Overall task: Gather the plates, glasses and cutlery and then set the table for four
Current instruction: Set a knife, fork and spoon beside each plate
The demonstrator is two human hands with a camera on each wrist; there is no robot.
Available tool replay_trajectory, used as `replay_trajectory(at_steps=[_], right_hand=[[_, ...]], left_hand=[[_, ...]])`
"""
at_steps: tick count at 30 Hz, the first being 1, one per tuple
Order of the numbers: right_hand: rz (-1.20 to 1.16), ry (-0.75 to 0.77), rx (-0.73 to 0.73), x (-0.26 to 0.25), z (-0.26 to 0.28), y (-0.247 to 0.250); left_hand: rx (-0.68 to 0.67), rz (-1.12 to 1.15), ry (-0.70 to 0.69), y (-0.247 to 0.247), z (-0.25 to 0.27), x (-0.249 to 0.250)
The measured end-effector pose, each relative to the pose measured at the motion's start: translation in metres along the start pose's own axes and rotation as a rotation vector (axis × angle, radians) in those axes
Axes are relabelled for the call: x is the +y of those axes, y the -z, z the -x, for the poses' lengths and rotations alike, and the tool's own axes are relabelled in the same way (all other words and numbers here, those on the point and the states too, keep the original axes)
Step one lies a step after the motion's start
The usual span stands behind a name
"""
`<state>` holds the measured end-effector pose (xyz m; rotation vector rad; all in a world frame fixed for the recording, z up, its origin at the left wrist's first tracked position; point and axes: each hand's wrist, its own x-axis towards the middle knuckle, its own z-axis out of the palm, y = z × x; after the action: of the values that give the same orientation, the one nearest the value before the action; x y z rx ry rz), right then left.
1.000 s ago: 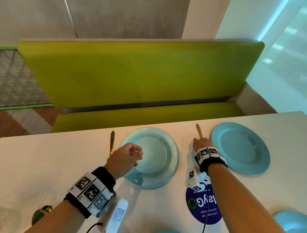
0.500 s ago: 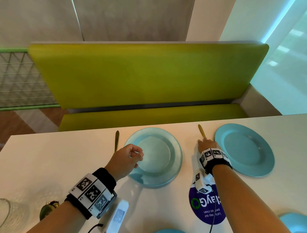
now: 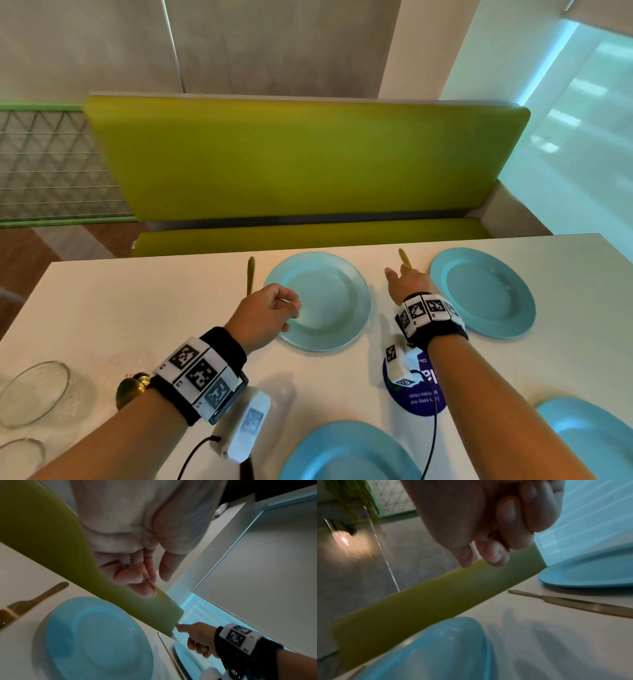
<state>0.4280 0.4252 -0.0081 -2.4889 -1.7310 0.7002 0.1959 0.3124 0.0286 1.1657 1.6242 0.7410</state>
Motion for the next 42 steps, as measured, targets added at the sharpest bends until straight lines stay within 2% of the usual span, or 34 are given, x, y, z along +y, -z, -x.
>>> replay_trajectory(at_steps=[5, 9, 15, 18, 21, 25, 29, 34, 37, 42], right_hand=[[-0.025, 0.097, 0.054, -0.031, 0.078, 0.005], [0.053, 0.174, 0.042, -0.062, 0.155, -0.018], [0.124, 0.269, -0.07, -0.1, 0.257, -0.101], [0.117, 0.258, -0.161, -0.115, 0.297, -0.15], [0.001, 0.216, -0.22, -0.129, 0.329, -0.193], [-0.203, 0.099, -0.24, -0.149, 0.348, -0.232], [-0.259, 0.018, -0.198, -0.168, 0.348, -0.252], [-0.24, 0.018, -0.168, -0.177, 0.342, -0.257], [-0.287, 0.028, -0.198, -0.173, 0.34, -0.254], [-0.195, 0.064, -0.194, -0.153, 0.339, -0.245]], left_hand=[[-0.035, 0.018, -0.025, 0.025, 0.045, -0.016], [-0.026, -0.023, -0.055, 0.066, 0.093, -0.041], [0.058, -0.056, -0.035, 0.139, 0.162, -0.096], [0.101, -0.057, -0.008, 0.168, 0.187, -0.124], [0.143, -0.016, 0.03, 0.192, 0.204, -0.146], [0.197, 0.003, 0.067, 0.215, 0.218, -0.166], [0.213, -0.003, 0.09, 0.229, 0.225, -0.184], [0.21, 0.001, 0.114, 0.236, 0.225, -0.199], [0.199, 0.009, 0.121, 0.235, 0.224, -0.202], [0.142, -0.005, 0.114, 0.226, 0.224, -0.199]])
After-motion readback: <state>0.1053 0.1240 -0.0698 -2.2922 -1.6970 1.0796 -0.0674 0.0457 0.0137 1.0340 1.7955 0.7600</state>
